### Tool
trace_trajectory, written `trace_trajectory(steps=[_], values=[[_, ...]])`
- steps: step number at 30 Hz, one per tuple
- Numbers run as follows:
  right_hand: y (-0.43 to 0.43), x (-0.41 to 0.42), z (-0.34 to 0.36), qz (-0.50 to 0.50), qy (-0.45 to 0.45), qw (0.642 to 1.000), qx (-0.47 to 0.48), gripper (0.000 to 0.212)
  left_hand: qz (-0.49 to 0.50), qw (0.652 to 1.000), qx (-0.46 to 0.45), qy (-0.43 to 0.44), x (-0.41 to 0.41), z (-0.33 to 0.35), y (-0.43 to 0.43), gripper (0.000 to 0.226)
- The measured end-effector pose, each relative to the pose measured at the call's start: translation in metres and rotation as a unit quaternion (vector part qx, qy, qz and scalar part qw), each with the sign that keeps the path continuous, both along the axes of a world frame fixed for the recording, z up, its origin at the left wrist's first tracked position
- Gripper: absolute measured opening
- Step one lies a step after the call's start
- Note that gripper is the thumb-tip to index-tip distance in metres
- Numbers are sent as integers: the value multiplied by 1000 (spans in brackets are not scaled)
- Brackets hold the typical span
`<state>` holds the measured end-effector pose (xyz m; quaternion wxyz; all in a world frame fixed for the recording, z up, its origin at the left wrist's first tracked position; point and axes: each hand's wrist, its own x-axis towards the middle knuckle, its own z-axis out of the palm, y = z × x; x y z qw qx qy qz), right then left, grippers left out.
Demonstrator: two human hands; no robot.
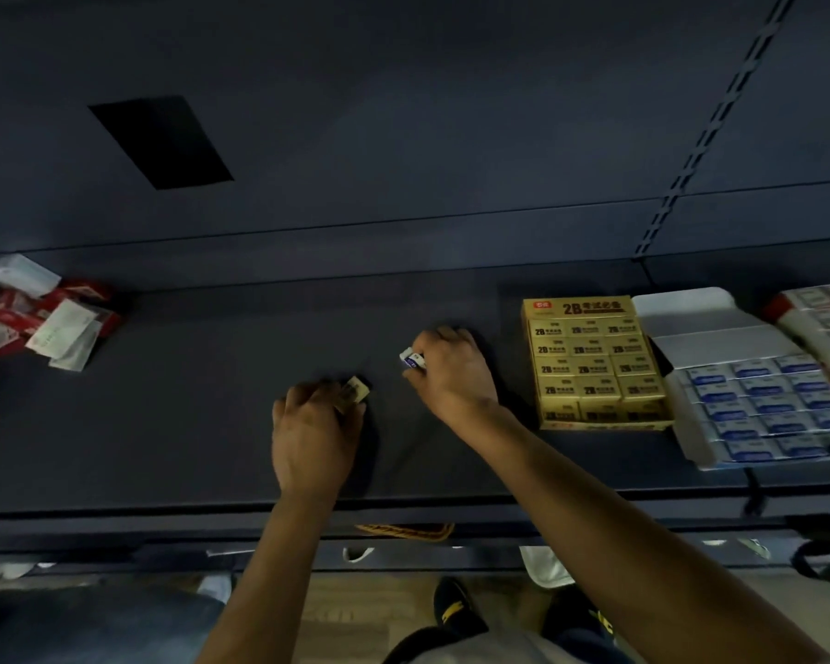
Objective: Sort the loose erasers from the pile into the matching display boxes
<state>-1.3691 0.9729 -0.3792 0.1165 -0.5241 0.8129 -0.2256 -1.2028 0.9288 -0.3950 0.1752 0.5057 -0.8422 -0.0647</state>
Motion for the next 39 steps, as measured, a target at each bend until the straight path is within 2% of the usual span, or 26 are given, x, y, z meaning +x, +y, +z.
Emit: trace_trajectory(steps=[2, 5, 10, 16, 20, 26, 29, 32, 39], values=[[0, -1, -1, 10, -7, 1000, -5, 25, -13, 999, 3, 33, 0, 2, 0, 19], [7, -4, 0, 33, -23, 999, -8, 19, -38, 996, 18, 83, -5, 5, 3, 26], [30, -15, 9, 43, -32, 998, -46, 22, -96, 982, 51, 154, -26, 21, 19, 32], [78, -48, 26, 3, -54, 995, -88, 24, -124, 965, 116, 201, -61, 44, 52, 28], [116, -75, 35, -21, -54, 990, -126, 22, -128, 932, 212, 264, -92, 55, 81, 32], [169, -119, 46, -38, -58, 989, -127, 21, -115, 861, 360, 341, -141, 58, 120, 10], [191, -140, 46, -39, -67, 990, -119, 23, -97, 827, 405, 377, -164, 59, 138, 11], [210, -158, 47, -39, -89, 987, -126, 24, -113, 818, 414, 383, -183, 58, 154, 14], [246, -192, 51, -27, -80, 988, -128, 23, -137, 813, 420, 379, -216, 60, 185, 21]])
